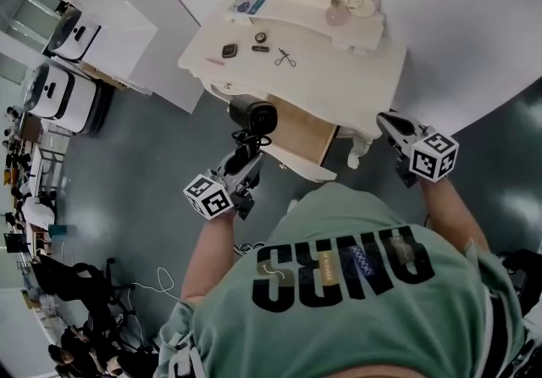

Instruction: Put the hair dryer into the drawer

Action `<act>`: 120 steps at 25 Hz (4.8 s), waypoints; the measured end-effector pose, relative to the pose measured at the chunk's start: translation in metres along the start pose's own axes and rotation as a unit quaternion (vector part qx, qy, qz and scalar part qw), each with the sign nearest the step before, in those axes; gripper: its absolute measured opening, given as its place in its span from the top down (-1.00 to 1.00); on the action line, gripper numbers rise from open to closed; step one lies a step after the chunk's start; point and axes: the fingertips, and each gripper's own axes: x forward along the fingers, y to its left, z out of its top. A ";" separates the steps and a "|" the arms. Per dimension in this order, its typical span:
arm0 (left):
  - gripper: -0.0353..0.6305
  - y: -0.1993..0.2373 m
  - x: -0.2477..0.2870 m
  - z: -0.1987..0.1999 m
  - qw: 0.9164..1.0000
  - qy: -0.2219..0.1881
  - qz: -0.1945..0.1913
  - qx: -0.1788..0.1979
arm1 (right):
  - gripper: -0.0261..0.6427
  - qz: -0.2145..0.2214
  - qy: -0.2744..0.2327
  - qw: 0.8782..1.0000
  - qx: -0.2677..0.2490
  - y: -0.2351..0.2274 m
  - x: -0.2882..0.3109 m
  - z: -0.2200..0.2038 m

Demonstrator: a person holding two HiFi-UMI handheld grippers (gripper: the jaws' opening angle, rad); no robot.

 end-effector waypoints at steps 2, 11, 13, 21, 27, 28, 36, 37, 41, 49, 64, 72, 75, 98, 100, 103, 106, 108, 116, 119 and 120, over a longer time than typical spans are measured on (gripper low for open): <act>0.37 0.017 -0.005 0.009 0.999 0.025 0.003 0.030 | 0.94 -0.005 0.003 1.000 -0.008 0.002 0.006 0.003; 0.37 0.095 0.012 0.015 0.965 0.199 -0.007 0.172 | 0.94 -0.013 0.024 0.999 -0.025 -0.002 0.050 -0.014; 0.37 0.110 0.026 0.005 0.948 0.244 -0.025 0.204 | 0.94 -0.011 0.031 0.999 -0.025 -0.010 0.062 -0.025; 0.37 0.160 0.073 -0.068 0.888 0.369 -0.082 0.262 | 0.94 -0.011 0.046 0.999 -0.008 -0.029 0.102 -0.074; 0.37 0.195 0.097 -0.139 0.827 0.451 -0.122 0.313 | 0.94 -0.002 0.056 0.998 -0.005 -0.038 0.123 -0.108; 0.37 0.201 0.099 -0.150 0.816 0.463 -0.129 0.322 | 0.94 -0.001 0.057 0.998 -0.004 -0.039 0.124 -0.112; 0.37 0.233 0.103 -0.216 0.749 0.535 -0.161 0.357 | 0.94 -0.007 0.066 0.998 0.013 -0.051 0.122 -0.140; 0.37 0.235 0.104 -0.220 0.743 0.540 -0.166 0.360 | 0.94 -0.009 0.065 0.998 0.017 -0.054 0.121 -0.142; 0.37 0.239 0.113 -0.233 0.734 0.547 -0.175 0.362 | 0.94 -0.016 0.061 0.997 0.033 -0.063 0.118 -0.151; 0.37 0.240 0.136 -0.256 0.722 0.557 -0.197 0.361 | 0.94 -0.025 0.061 0.997 0.050 -0.074 0.110 -0.165; 0.36 0.256 0.155 -0.292 0.702 0.563 -0.214 0.381 | 0.94 -0.044 0.064 0.994 0.077 -0.099 0.093 -0.189; 0.25 0.269 0.158 -0.306 0.693 0.577 -0.192 0.387 | 0.94 -0.045 0.068 0.993 0.085 -0.099 0.091 -0.193; 0.08 0.265 0.168 -0.298 0.719 0.554 -0.182 0.379 | 0.94 -0.045 0.066 0.993 0.084 -0.100 0.091 -0.192; 0.07 0.176 0.132 -0.083 0.922 0.268 -0.052 0.275 | 0.94 -0.022 0.058 0.998 0.022 -0.045 0.104 -0.102; 0.07 0.156 0.124 -0.053 0.941 0.217 -0.045 0.256 | 0.94 -0.019 0.055 0.998 0.016 -0.040 0.104 -0.087; 0.13 0.129 0.105 -0.012 0.964 0.138 -0.033 0.223 | 0.94 -0.017 0.049 0.999 0.011 -0.033 0.101 -0.067; 0.25 0.108 0.081 0.027 0.981 0.061 -0.017 0.182 | 0.94 -0.017 0.042 0.999 0.005 -0.025 0.098 -0.045; 0.31 0.098 0.062 0.047 0.987 0.018 -0.007 0.158 | 0.94 -0.017 0.037 0.999 -0.002 -0.018 0.097 -0.031; 0.61 0.060 0.004 0.093 0.990 -0.089 0.028 0.108 | 0.94 -0.008 0.019 0.999 -0.030 0.005 0.088 0.020; 0.76 0.052 0.000 0.092 0.990 -0.102 0.037 0.085 | 0.94 -0.005 0.014 0.999 -0.040 0.009 0.087 0.032; 0.83 0.052 0.000 0.091 0.991 -0.104 0.042 0.076 | 0.94 -0.004 0.013 0.999 -0.044 0.009 0.087 0.037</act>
